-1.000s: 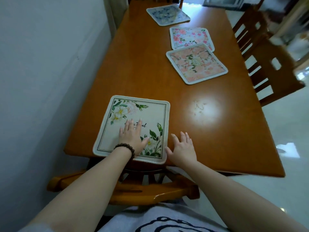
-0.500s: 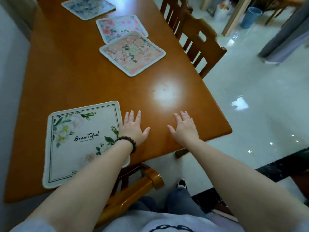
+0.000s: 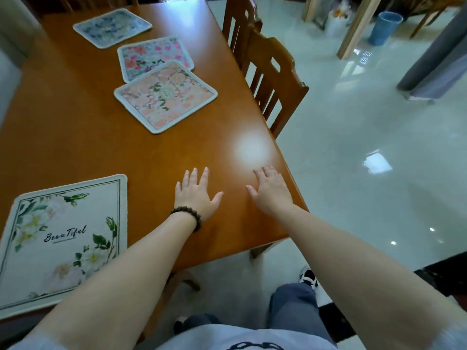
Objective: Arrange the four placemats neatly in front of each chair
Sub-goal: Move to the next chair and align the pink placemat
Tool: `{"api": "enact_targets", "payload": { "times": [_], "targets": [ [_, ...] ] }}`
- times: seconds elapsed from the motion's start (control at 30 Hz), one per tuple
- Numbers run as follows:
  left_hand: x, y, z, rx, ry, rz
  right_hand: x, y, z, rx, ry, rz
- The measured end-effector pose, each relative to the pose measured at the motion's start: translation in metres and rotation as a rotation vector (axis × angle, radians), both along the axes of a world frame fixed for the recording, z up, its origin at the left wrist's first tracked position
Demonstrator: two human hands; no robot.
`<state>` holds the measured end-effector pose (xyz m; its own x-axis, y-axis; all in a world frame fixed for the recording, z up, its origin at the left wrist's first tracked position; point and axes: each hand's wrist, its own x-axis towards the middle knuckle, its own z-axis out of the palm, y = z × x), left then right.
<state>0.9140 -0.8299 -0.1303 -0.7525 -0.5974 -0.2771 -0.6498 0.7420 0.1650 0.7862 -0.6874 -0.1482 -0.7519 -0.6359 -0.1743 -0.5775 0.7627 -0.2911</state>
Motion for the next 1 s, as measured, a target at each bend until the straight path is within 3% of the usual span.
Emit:
{"api": "enact_targets", "payload": {
  "times": [0.43,0.73,1.0],
  "targets": [
    [-0.158,0.123,0.029,-0.006,0.032,0.305,-0.204,0.086,0.042,-0.060,-0.056,0.263],
    [-0.239,0.118,0.032,-0.036,0.060,0.347,-0.286,0.074,0.059,-0.166,-0.032,0.286],
    [-0.304,0.062,0.034,-0.109,0.120,0.409,-0.360,0.016,0.085,-0.210,0.079,0.395]
  ]
}}
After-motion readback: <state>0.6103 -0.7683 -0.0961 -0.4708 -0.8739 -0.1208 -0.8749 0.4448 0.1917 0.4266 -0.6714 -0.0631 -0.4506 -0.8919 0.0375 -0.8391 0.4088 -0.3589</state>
